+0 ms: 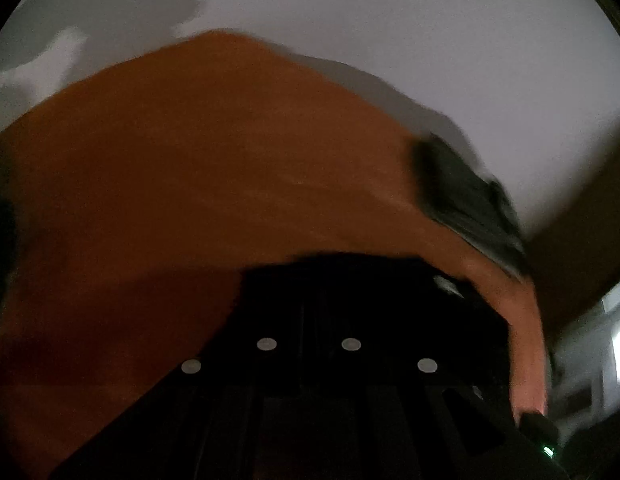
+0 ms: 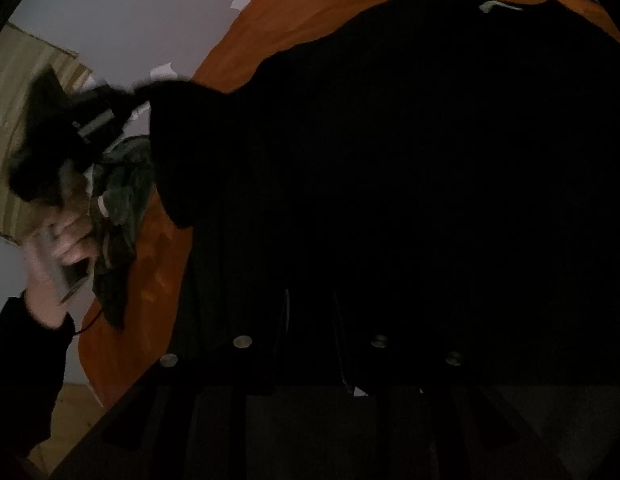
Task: Fold clothes
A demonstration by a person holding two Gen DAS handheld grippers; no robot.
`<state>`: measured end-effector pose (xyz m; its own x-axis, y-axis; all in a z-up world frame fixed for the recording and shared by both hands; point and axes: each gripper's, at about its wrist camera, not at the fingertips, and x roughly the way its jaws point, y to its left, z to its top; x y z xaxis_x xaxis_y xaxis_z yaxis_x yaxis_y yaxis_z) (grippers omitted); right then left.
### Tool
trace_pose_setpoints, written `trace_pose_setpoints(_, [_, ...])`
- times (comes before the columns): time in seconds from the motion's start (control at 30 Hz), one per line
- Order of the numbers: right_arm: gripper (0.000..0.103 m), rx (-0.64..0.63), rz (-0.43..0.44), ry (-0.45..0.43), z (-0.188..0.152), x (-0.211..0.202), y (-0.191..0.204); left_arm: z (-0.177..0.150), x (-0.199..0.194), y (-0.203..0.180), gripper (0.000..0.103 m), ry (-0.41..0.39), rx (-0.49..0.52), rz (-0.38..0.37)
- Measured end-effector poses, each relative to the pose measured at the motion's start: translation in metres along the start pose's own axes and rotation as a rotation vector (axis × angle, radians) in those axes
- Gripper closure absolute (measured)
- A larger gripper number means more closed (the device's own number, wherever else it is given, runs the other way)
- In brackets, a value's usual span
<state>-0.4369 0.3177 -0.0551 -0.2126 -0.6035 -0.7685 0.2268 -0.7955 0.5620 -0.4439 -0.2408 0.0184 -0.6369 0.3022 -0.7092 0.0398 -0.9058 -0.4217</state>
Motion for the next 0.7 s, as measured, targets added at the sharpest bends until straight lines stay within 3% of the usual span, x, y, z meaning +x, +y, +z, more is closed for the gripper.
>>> trace_pose_setpoints(0.13, [0.081, 0.009, -0.02, -0.035, -0.002, -0.013, -0.013, -0.009, 0.012, -0.09, 0.093, 0.099, 0.14, -0.122])
trace_pose_setpoints(0.2, [0.081, 0.035, -0.015, -0.042, -0.001, -0.015, -0.02, -0.015, 0.014, -0.119, 0.08, 0.143, 0.143, -0.16])
trace_pose_setpoints(0.27, [0.081, 0.046, -0.015, -0.056, 0.001, -0.018, -0.024, -0.029, 0.011, -0.142, 0.061, 0.189, 0.134, -0.21])
trace_pose_setpoints(0.37, [0.081, 0.054, -0.022, -0.085, 0.003, -0.026, -0.029, -0.054, -0.02, -0.16, 0.06, 0.181, 0.165, -0.253])
trace_pose_setpoints(0.43, [0.081, 0.081, -0.017, -0.102, 0.005, -0.031, -0.034, -0.064, -0.052, -0.153, 0.059, 0.095, 0.157, -0.238])
trace_pose_setpoints(0.5, [0.081, 0.106, 0.0, -0.108, 0.008, -0.033, -0.041, -0.061, -0.079, -0.123, 0.053, -0.005, 0.094, -0.236])
trace_pose_setpoints(0.57, [0.081, 0.129, 0.024, -0.108, 0.013, -0.034, -0.046, -0.052, -0.094, -0.083, 0.033, -0.075, 0.031, -0.184])
trace_pose_setpoints(0.63, [0.081, 0.15, 0.078, -0.096, 0.019, -0.03, -0.043, -0.045, -0.098, -0.034, 0.031, -0.096, -0.04, -0.073])
trace_pose_setpoints(0.7, [0.081, 0.159, 0.137, -0.081, 0.026, -0.022, -0.035, -0.049, -0.084, 0.007, 0.031, -0.049, -0.102, 0.006])
